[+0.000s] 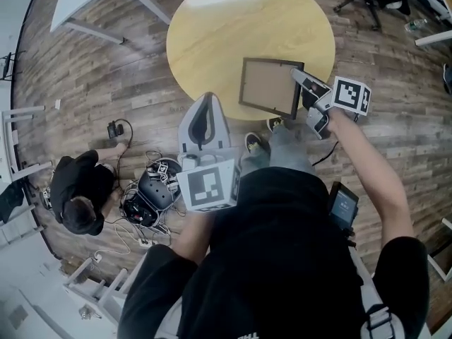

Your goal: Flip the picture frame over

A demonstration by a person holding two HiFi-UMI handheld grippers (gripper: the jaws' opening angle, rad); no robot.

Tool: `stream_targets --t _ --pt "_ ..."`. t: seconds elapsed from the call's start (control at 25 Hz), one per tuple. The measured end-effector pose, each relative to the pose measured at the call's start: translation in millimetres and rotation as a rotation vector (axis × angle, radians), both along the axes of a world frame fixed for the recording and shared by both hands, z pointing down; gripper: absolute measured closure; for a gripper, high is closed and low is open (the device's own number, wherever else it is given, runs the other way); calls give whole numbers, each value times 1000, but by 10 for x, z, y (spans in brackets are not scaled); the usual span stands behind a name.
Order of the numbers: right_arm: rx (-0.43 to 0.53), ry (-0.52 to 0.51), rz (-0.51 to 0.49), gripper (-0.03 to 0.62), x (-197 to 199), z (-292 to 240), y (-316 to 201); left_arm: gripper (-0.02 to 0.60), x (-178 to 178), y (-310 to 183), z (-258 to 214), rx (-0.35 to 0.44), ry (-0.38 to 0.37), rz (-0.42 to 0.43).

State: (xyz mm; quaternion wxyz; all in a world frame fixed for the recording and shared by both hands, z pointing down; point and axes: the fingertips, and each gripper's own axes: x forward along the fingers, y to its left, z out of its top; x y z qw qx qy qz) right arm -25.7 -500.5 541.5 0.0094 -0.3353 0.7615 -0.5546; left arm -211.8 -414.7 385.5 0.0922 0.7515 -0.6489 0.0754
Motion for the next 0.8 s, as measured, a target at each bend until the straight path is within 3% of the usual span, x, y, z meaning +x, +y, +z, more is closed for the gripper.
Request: stream_targets --t 0.32,0.6,0.8 --pt "-90 172 63 513 375 667 142 558 147 -34 23 -44 -6 -1" --pt "-50 337 58 481 468 956 31 558 171 -73 30 -30 -16 17" --pt "-8 500 33 464 542 1091 25 558 90 -19 47 -67 -28 -8"
